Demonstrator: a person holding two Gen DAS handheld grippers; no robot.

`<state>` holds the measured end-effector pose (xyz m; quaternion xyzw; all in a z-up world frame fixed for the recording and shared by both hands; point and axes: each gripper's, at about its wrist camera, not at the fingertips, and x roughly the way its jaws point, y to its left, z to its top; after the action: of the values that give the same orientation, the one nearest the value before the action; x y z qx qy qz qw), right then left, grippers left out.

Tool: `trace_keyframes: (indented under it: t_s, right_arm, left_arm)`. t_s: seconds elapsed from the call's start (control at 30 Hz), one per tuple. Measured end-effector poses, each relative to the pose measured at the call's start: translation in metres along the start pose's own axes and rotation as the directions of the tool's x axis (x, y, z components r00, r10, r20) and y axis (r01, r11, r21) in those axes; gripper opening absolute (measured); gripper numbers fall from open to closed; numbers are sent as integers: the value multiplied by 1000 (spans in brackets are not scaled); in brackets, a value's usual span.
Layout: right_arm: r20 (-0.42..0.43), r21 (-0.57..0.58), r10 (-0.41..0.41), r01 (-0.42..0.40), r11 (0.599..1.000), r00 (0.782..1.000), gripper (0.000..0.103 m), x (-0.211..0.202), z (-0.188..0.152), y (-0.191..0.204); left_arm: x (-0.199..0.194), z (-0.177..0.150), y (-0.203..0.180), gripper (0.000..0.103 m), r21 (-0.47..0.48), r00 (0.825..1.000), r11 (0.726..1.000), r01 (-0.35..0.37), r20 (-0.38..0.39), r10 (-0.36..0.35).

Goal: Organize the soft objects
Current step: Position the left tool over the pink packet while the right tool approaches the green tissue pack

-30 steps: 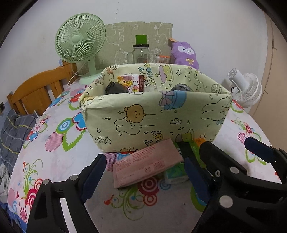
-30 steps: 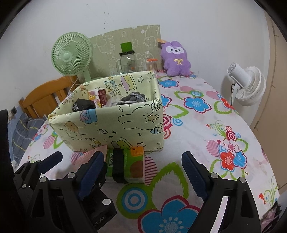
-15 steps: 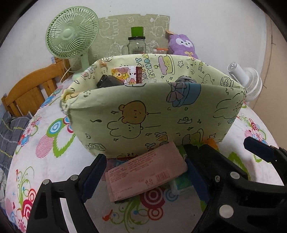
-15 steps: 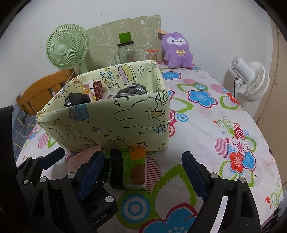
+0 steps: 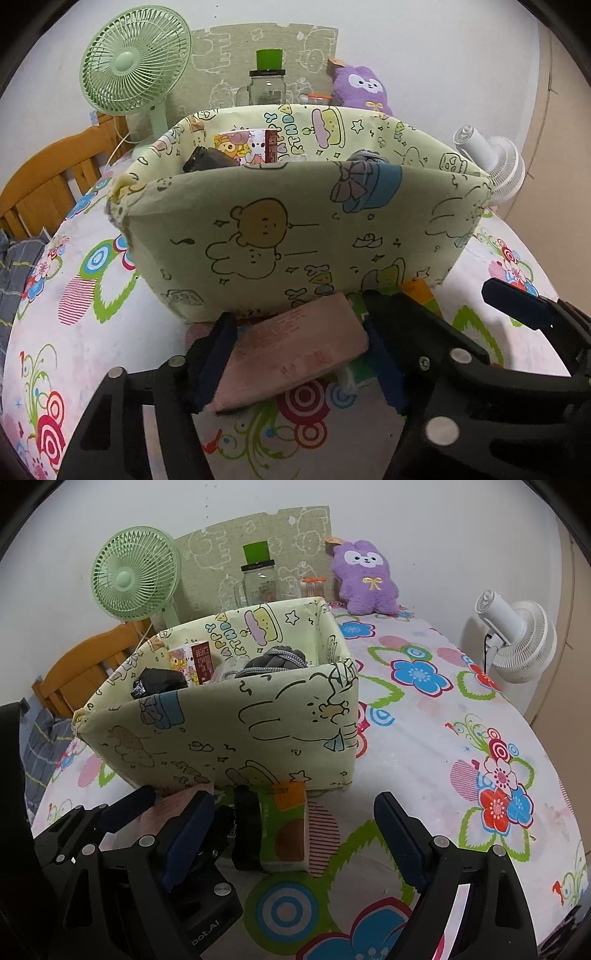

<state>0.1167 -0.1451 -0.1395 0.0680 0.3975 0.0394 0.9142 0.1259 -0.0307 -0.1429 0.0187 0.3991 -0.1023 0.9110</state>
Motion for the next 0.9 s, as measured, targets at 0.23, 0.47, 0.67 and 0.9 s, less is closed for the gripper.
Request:
trace_keyframes:
  t_s: [0.23,0.47,0.67,0.9]
  right_arm:
    - [10,-36,4,-4,999,1000,90,-6,-5,10]
    - [24,-64,19,-17,998,1000,90,-15,-9,21]
    - [22,-85,34,-32,996,999,90,-18,-13,29]
    - [22,-86,52,-49,995,998,90,-20,-13,35]
  left_arm:
    - [-10,-7,4,60,-4,1000,1000,-17,7,17]
    - [-20,-17,19,58,-46,998,997,-61,5,61]
    - [-30,-24,27,58,-78,998,995,-62,2,62]
    - [-40,-27,41,62,-119,996,989,-88,11,90]
